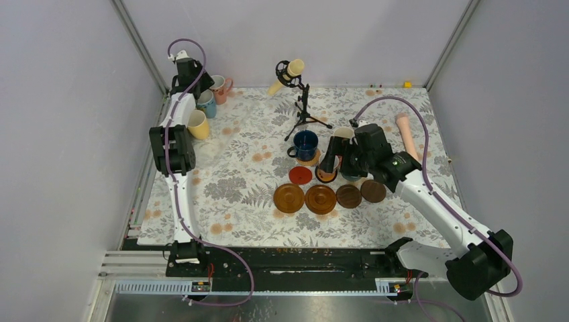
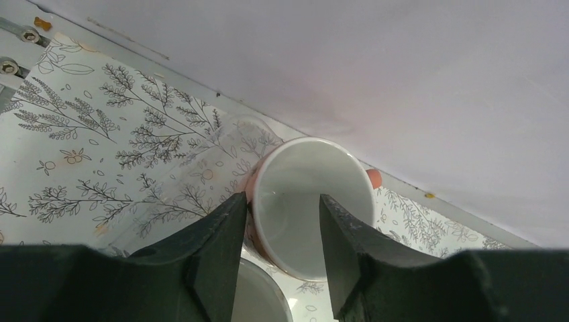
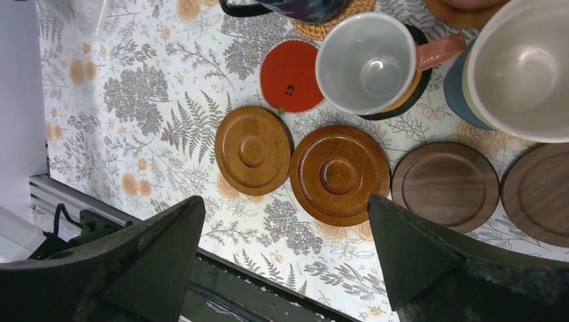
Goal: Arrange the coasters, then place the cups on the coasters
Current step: Pick up the cup at the corner of the board.
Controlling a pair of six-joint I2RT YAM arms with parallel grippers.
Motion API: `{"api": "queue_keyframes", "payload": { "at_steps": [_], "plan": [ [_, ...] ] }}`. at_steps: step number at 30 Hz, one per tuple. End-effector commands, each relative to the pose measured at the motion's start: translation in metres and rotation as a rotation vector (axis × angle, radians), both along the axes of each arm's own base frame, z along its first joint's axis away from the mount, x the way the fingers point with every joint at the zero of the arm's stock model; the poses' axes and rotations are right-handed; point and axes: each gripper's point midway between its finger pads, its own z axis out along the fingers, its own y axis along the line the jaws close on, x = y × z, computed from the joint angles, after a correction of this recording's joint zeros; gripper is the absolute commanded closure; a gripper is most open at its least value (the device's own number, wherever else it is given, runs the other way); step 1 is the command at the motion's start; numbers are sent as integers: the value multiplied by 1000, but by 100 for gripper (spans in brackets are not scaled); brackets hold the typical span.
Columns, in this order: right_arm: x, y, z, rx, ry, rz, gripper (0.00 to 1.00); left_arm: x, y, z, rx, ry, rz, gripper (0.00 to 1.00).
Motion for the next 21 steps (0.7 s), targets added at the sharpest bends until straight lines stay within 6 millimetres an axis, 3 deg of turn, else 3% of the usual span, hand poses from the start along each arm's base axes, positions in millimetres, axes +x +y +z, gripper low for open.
{"api": "queue_keyframes", "payload": {
  "at_steps": [1, 7, 21],
  "plan": [
    [11, 9, 25, 44, -40, 4, 1, 15, 2, 26, -50, -105, -12, 56],
    [13, 10, 23, 40, -31, 2, 1, 14, -4, 20, -72, -97, -45, 63],
    [14, 11, 25, 41, -36, 9, 1, 11, -14, 0, -121, -57, -76, 64]
  ]
}}
